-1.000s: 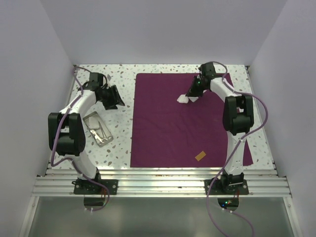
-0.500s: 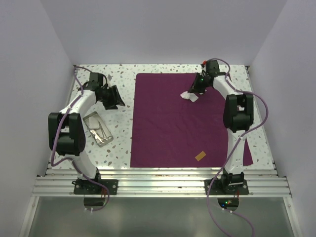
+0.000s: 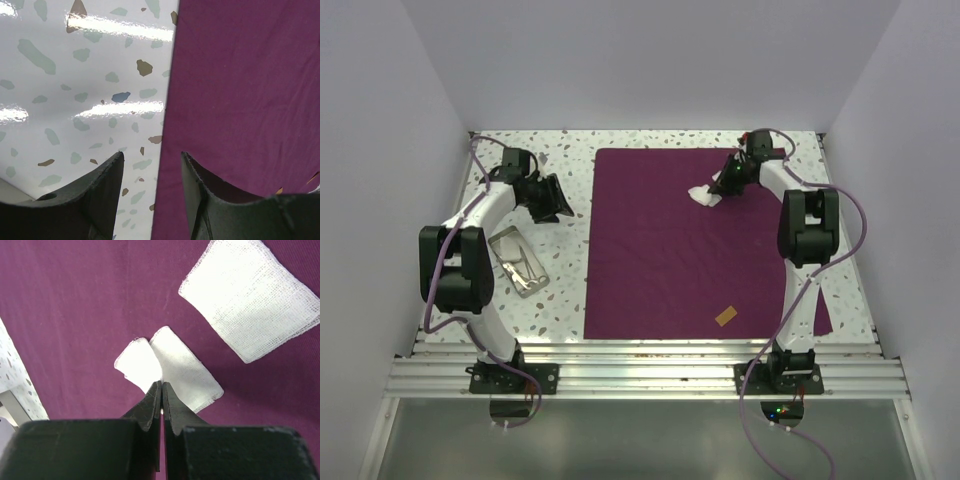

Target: Prepare the surgical pack

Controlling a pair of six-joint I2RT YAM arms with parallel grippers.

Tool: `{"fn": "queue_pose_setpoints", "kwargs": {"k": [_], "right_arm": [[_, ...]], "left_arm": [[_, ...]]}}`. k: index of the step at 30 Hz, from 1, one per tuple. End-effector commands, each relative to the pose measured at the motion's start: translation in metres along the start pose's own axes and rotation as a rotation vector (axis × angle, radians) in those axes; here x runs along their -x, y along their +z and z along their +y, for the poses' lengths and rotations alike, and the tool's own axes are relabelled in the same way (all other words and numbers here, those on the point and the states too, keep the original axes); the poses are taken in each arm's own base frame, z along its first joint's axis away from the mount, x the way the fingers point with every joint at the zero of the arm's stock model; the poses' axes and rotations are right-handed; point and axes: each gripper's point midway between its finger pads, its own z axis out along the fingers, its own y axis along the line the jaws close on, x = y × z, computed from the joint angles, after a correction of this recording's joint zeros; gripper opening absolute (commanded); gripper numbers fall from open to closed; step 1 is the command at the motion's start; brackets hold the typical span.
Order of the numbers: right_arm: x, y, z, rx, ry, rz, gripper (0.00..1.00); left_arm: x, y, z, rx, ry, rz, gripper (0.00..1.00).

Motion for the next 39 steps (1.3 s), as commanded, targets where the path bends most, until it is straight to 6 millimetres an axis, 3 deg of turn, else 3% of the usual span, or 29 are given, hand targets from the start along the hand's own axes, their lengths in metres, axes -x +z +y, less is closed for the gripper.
{"fn": "queue_pose_setpoints", "kwargs": {"k": [1,9,22,33,39], "right_arm": [[0.025,-0.026,0.031,0.078,-0.037,-0.091,0.00],[0.030,-0.033,0.031,0.074,-0.032,-0.133,0.00],[0.027,-0.032,0.011,0.034,0.008,-0.161,0.00],[0.052,-0.051,0.049,0.134,-0.031,-0.227,0.00],[0.057,-0.049,0.052,0.146,-0.001,-0.237,0.00]], "left_arm": [[0.015,-0.003,-0.009,-0.035,0.037,-0.037,0.53],[0.014,-0.003,-0.008,-0.034,0.038,-0.034,0.53],[0.012,-0.002,-0.007,-0.035,0.037,-0.029,0.53],[0.010,-0.001,-0.008,-0.043,0.031,-0.026,0.53],[0.011,-0.002,-0.009,-0.044,0.033,-0.030,0.53]]}}
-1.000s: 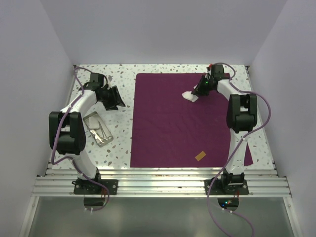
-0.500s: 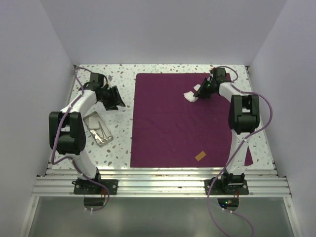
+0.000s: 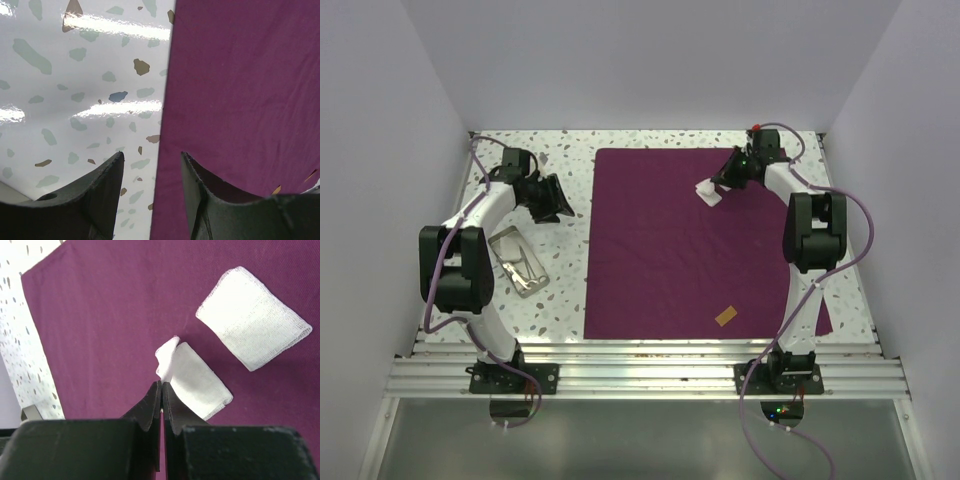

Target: Prepare the surgical pack

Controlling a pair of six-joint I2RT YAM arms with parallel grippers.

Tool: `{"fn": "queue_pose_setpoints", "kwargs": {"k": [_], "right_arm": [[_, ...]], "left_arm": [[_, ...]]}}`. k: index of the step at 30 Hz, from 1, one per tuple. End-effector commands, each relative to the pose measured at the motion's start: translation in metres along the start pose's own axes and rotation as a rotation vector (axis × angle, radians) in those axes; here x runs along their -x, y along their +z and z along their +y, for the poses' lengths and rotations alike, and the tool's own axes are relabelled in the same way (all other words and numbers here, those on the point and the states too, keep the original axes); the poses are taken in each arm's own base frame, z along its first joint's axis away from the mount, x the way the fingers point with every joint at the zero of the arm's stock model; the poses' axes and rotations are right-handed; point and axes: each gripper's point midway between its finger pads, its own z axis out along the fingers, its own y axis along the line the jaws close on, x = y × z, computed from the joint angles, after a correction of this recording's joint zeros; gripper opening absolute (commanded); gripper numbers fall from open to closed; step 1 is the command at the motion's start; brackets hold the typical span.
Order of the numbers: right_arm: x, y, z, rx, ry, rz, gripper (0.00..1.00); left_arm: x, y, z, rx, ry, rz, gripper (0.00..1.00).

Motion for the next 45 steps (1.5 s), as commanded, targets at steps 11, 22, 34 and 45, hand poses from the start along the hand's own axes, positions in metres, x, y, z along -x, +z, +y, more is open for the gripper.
{"fn": "queue_pose_setpoints", "kwargs": {"k": [11,22,34,45], "right_arm": [[0.011,-0.009,0.008,-0.007,0.052,-0.027,0.00],[-0.012,-0.002,-0.025,-0.105,0.123,0.050,0.00],[-0.018,0.005,-0.038,-0.153,0.111,0.087,0.04],[0.001,-0.016,-0.033,-0.193,0.006,0.056,0.25]], "left_arm": [[0.010,-0.002,-0.006,-0.033,0.033,-0.026,0.52],[0.009,0.000,-0.006,-0.037,0.037,-0.019,0.52],[0.010,0.000,-0.007,-0.040,0.037,-0.018,0.52],[0.007,0.001,-0.008,-0.050,0.034,-0.014,0.52]]}}
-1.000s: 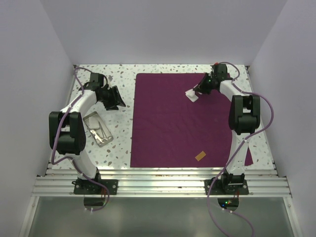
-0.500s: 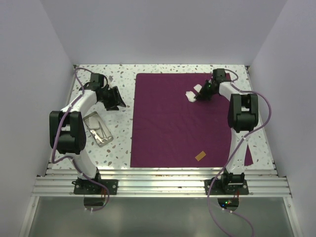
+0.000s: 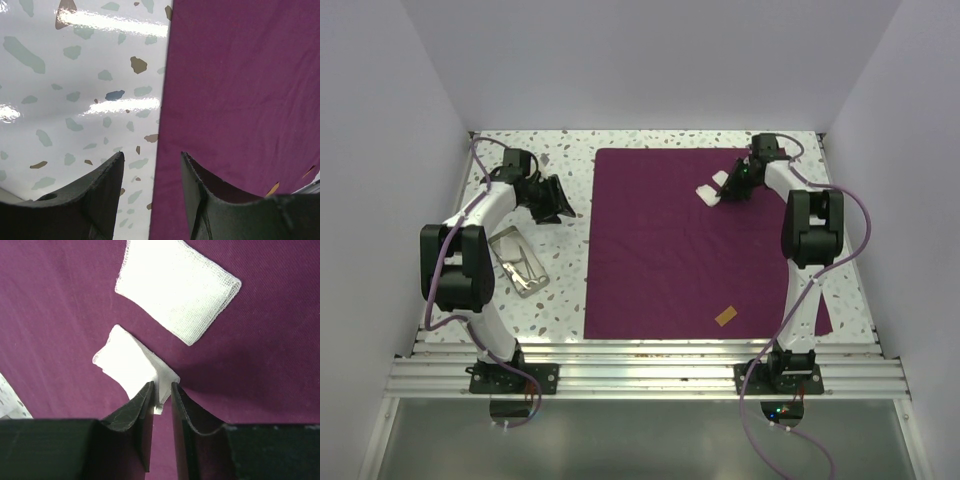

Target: Prepare the surgical pack

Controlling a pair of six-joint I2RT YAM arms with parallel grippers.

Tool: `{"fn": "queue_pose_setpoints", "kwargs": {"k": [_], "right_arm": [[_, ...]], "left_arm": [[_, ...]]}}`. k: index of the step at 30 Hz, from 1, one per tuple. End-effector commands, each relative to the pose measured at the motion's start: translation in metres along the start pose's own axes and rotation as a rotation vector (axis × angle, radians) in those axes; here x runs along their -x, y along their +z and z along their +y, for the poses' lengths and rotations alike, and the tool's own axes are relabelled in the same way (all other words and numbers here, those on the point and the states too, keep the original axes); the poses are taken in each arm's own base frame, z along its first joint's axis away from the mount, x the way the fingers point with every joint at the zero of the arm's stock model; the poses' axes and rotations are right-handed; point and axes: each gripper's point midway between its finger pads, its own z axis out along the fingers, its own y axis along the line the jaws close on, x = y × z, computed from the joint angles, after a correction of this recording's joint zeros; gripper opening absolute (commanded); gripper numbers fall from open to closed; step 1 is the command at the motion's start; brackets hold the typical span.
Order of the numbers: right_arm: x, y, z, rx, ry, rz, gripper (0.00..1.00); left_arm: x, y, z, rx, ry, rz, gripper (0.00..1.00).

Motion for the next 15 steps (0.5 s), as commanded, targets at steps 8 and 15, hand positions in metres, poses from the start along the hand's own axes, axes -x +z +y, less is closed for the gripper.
{"fn": "queue_pose_setpoints", "kwargs": {"k": [8,15], "right_arm": [[0.013,-0.022,0.007,-0.006,-0.069,-0.030,0.49],[0.008,-0.007,0.005,0.024,-0.076,-0.013,0.49]], "left_arm": [[0.007,-0.004,-0.009,-0.049,0.038,-0.028,0.53],[0.005,-0.004,-0.009,-0.051,0.037,-0.026,0.53]]}}
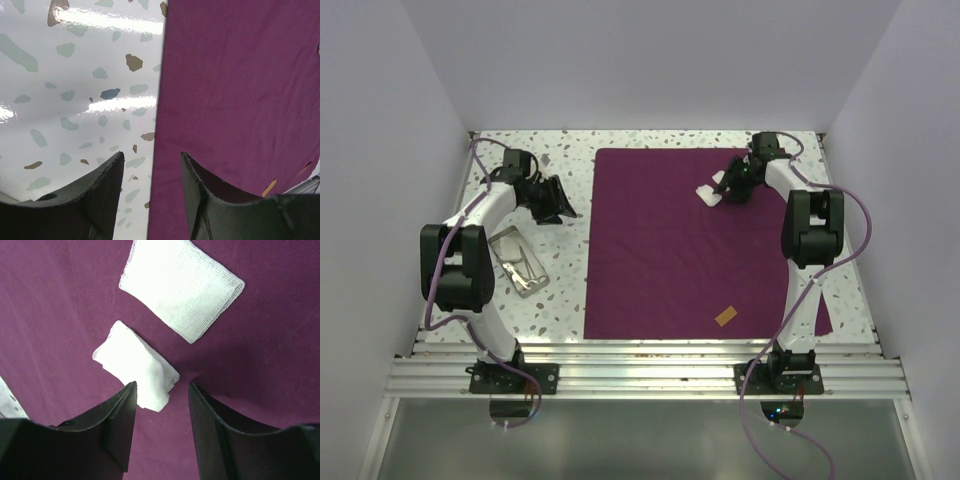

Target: Prepare the surgical pack

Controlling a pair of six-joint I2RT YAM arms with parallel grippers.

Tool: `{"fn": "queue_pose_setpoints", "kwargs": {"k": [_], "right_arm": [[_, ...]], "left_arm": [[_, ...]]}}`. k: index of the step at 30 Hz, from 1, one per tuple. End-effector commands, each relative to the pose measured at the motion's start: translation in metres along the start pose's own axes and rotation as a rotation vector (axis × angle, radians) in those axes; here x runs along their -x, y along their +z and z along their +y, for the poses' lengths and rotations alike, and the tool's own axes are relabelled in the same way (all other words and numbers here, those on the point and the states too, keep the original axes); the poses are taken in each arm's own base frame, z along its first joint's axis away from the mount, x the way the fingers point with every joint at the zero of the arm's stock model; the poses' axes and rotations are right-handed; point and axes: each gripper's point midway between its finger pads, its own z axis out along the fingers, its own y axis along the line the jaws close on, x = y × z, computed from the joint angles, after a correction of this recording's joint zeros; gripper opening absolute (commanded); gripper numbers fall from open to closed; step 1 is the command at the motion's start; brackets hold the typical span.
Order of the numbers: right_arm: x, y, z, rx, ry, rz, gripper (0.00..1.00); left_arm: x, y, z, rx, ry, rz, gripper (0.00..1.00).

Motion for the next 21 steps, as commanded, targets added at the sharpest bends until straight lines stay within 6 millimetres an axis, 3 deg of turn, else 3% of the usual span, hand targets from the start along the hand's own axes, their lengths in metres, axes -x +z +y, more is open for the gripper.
{"fn": "queue_pose_setpoints", "kwargs": {"k": [1,11,21], "right_arm": [[0.008,-0.001,0.006,0.031,-0.027,-0.025,0.49],[-0.003,0.019,-0.005,0.012,-0.039,0.014,0.43],[0.001,0.022,0.005,-0.001,-0.098,0.005,0.35]], "left_arm": [[0.007,-0.004,-0.007,-0.036,0.038,-0.034,0.53],[0.008,-0.004,-0.008,-0.041,0.030,-0.035,0.53],[0.008,-0.005,-0.009,-0.045,0.030,-0.037,0.53]]}}
